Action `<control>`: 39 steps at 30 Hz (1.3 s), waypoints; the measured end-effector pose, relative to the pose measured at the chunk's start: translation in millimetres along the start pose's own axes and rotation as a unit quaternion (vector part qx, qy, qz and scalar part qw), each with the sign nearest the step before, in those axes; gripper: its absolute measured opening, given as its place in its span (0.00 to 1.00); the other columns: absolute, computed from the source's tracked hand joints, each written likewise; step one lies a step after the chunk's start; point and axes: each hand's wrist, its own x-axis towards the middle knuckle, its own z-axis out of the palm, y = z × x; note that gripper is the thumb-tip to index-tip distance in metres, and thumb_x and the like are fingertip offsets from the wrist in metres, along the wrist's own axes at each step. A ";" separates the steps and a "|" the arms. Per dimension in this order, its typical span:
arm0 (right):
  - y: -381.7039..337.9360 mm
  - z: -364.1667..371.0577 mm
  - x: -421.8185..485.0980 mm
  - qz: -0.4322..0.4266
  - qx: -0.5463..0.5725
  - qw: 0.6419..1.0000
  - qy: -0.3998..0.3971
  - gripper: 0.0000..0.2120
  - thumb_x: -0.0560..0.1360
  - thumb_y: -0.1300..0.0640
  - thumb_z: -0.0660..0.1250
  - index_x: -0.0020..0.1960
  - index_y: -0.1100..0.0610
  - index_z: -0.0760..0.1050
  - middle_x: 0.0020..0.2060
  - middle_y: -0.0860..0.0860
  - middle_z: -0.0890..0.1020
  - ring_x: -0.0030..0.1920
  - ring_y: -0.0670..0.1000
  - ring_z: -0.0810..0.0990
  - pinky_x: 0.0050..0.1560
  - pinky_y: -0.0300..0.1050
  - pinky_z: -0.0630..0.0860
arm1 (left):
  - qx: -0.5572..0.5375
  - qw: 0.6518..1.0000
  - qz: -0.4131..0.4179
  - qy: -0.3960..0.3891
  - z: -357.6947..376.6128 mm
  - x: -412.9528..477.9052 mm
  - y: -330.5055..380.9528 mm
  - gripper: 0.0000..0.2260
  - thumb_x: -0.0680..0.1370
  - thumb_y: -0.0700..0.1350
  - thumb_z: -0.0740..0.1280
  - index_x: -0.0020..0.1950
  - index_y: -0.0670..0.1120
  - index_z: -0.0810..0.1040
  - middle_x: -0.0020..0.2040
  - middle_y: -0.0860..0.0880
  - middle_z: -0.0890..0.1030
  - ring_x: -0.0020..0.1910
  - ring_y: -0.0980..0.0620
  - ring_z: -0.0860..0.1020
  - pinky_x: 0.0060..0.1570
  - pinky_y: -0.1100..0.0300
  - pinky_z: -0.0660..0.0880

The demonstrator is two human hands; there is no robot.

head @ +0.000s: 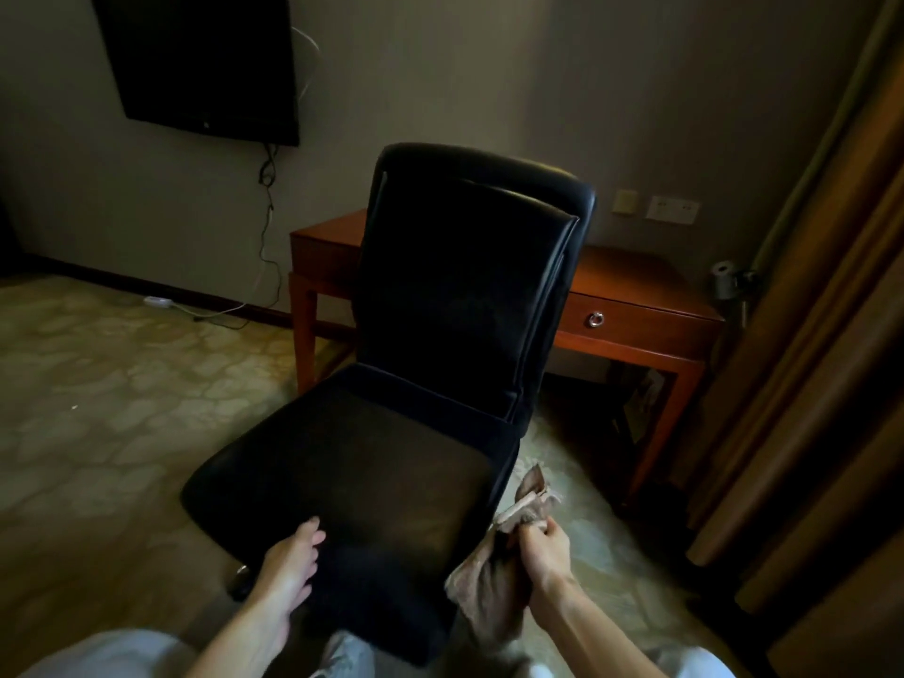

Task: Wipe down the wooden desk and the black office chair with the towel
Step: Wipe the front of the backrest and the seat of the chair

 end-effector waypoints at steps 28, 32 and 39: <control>-23.4 105.4 78.2 -0.040 0.005 0.999 -0.025 0.17 0.79 0.66 0.60 0.62 0.54 0.79 0.45 0.49 0.84 0.46 0.47 0.82 0.57 0.47 0.78 | 0.196 0.972 -0.043 0.122 -92.0 138.5 29.5 0.29 0.84 0.59 0.60 0.72 0.35 0.68 0.66 0.34 0.75 0.63 0.33 0.76 0.66 0.36 0.73; -34.9 128.0 102.3 -0.010 -0.017 0.999 -0.046 0.16 0.76 0.66 0.60 0.55 0.53 0.81 0.44 0.53 0.85 0.48 0.53 0.83 0.53 0.47 0.79 | 0.188 0.962 -0.049 0.191 -98.6 167.7 34.8 0.33 0.84 0.61 0.59 0.74 0.34 0.67 0.71 0.33 0.72 0.68 0.33 0.73 0.69 0.39 0.69; -81.5 164.1 117.2 0.042 -0.047 0.995 -0.076 0.16 0.75 0.69 0.61 0.55 0.53 0.81 0.46 0.55 0.85 0.50 0.56 0.84 0.58 0.54 0.81 | 0.225 0.940 -0.096 0.237 -69.6 149.8 -2.6 0.34 0.82 0.67 0.57 0.72 0.40 0.73 0.68 0.37 0.77 0.67 0.35 0.75 0.69 0.45 0.68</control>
